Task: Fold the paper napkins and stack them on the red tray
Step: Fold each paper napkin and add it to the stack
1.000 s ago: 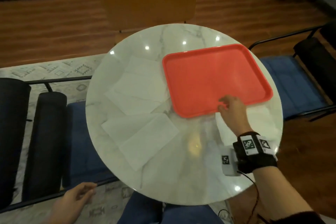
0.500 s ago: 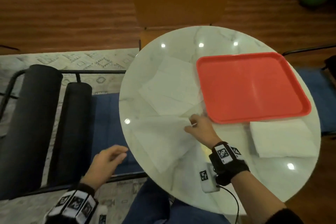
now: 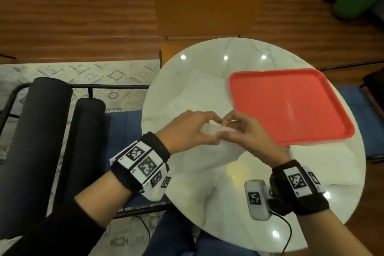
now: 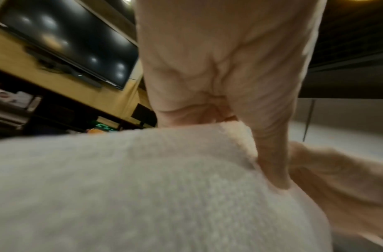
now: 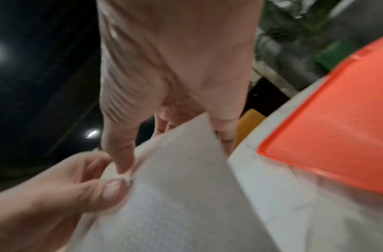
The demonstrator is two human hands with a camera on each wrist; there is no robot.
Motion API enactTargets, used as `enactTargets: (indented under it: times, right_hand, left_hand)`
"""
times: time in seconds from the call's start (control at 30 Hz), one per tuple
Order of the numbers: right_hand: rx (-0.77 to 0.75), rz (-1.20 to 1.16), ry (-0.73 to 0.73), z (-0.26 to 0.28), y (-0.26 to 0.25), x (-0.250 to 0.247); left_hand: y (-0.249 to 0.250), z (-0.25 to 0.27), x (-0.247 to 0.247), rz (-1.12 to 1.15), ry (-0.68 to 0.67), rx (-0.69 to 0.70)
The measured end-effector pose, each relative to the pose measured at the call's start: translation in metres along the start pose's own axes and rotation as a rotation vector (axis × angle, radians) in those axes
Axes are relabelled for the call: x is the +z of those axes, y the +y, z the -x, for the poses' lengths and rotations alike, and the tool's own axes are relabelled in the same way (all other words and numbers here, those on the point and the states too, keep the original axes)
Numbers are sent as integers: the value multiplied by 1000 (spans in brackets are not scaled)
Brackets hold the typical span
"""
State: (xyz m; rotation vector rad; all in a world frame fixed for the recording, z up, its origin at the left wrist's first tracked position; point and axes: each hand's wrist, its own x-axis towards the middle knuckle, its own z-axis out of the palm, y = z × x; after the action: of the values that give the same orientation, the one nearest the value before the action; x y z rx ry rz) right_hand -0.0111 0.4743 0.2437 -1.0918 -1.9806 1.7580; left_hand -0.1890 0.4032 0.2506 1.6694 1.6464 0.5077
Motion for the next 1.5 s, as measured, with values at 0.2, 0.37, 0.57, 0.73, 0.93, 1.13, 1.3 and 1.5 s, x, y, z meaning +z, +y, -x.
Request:
enactTargets:
  times: [0.2,0.37,0.57,0.73,0.93,1.13,1.3,1.5]
  right_hand:
    - [207,-169,-142,6,40,-6]
    - [224,-211,95,-19,63,-13]
    - [237,9,101,-56,79,-2]
    - [136,49,196,-51,92,0]
    - [131,95,204,-15,114,3]
    - [185,320,281,-2,131,-4]
    - [35,509,464,-5,109,6]
    - [-82,651,173,-33,107,78]
  left_hand:
    - [-13,21,-10,625,354,-115]
    - [-67,37,13,737,405,-396]
    - [-120,35,55,545,277,-607]
    - [-133,27,64,437,370,-612]
    - [-142,45,75,329,352,-573]
    - [-143,61,77,258,427,-537]
    - [-123,42,83,72,533,-342]
    - [-102,8,116,-373,170,-288]
